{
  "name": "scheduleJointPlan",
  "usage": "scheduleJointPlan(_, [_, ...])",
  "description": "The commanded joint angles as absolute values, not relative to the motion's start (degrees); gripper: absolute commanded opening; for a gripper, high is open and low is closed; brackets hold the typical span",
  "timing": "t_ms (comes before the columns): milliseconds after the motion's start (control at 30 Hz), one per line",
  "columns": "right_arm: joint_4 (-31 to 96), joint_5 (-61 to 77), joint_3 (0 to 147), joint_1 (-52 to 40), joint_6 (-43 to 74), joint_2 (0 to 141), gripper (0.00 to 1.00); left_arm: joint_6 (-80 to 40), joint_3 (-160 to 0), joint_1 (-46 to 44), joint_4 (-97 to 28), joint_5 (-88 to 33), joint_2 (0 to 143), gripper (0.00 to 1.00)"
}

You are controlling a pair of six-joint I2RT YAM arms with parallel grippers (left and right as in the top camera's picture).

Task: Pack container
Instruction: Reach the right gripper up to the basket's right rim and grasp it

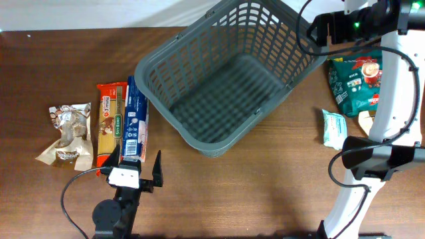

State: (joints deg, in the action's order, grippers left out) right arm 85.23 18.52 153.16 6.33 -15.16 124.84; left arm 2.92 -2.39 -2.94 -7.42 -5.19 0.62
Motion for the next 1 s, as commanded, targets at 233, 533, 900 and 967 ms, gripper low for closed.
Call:
scheduleJointPlan(233, [84.7, 13.3, 154.7, 2.3, -19.8, 127.8, 0.99, 2.6, -2.1, -2.9, -7.3, -5.8, 0.3, 0.99])
scheduleJointPlan(533, [83.4, 7.2, 154.5, 0.7, -19.6, 130.6, 0.96, 2.6, -2.1, -2.9, -7.3, -5.8, 0.3, 0.99])
scheduleJointPlan(900, [81.8, 6.8, 153.6, 0.7, -18.1, 131.9, 0.65, 2.6, -2.1, -2.9, -7.3, -5.8, 0.3, 0.99])
scheduleJointPlan(967, [81.8, 6.8, 153.6, 0.7, -17.5, 131.9, 0.62, 2.6, -2.1, -2.9, -7.3, -5.8, 0.3, 0.99])
